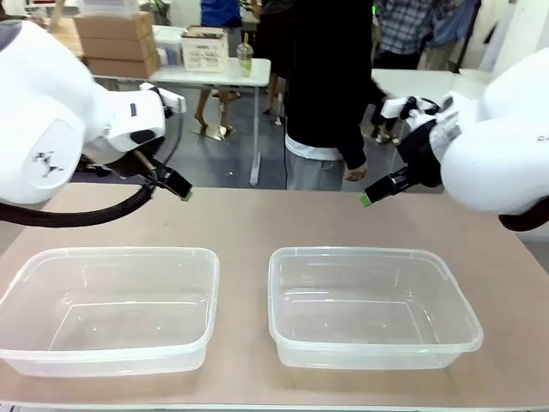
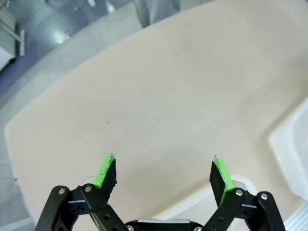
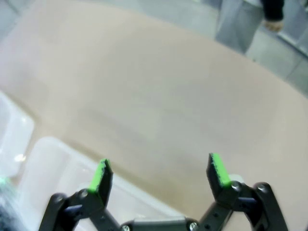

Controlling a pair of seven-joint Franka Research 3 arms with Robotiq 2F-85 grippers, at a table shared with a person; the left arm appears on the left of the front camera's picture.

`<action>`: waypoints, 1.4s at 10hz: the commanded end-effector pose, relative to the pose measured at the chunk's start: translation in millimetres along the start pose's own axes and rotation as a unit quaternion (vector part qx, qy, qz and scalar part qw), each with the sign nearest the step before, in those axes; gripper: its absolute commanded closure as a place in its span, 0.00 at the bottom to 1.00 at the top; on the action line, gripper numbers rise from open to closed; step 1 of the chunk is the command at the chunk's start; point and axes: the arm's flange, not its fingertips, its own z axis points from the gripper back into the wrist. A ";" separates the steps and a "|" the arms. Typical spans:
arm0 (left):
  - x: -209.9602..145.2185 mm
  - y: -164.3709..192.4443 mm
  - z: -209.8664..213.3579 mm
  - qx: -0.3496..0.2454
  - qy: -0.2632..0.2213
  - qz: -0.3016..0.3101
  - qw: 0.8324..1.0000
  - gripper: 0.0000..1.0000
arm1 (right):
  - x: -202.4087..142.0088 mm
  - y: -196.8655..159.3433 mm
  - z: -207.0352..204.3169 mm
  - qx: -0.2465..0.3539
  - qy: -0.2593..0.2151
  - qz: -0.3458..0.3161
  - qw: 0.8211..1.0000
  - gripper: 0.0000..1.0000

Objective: Sort the waste into each basket.
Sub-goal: Pick up the Organizing box on the left side of the table and lift it.

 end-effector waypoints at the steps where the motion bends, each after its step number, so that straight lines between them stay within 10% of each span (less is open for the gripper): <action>1: 2.1 11.4 52.1 -0.114 -0.026 0.155 0.981 0.00 | -7.2 -31.2 64.9 0.203 -0.058 -0.157 0.965 0.00; 3: -29.3 51.5 106.3 -0.241 -0.087 0.338 0.906 0.00 | -52.0 -98.7 117.0 0.359 -0.142 -0.292 0.875 0.00; 6: -125.2 100.0 142.6 -0.292 -0.251 0.433 0.815 0.00 | -111.6 -160.6 123.6 0.377 -0.196 -0.429 0.797 0.00; 7: -137.0 107.8 131.1 -0.200 -0.227 0.474 0.827 0.00 | -114.1 -160.9 114.4 0.255 -0.193 -0.479 0.817 0.00; 8: -51.4 120.3 167.7 -0.289 -0.151 0.364 0.873 0.00 | -76.9 -167.9 153.0 0.353 -0.150 -0.332 0.862 0.00; 14: -51.4 120.3 167.7 -0.289 -0.151 0.364 0.873 0.00 | -76.9 -167.9 153.0 0.353 -0.150 -0.332 0.862 0.00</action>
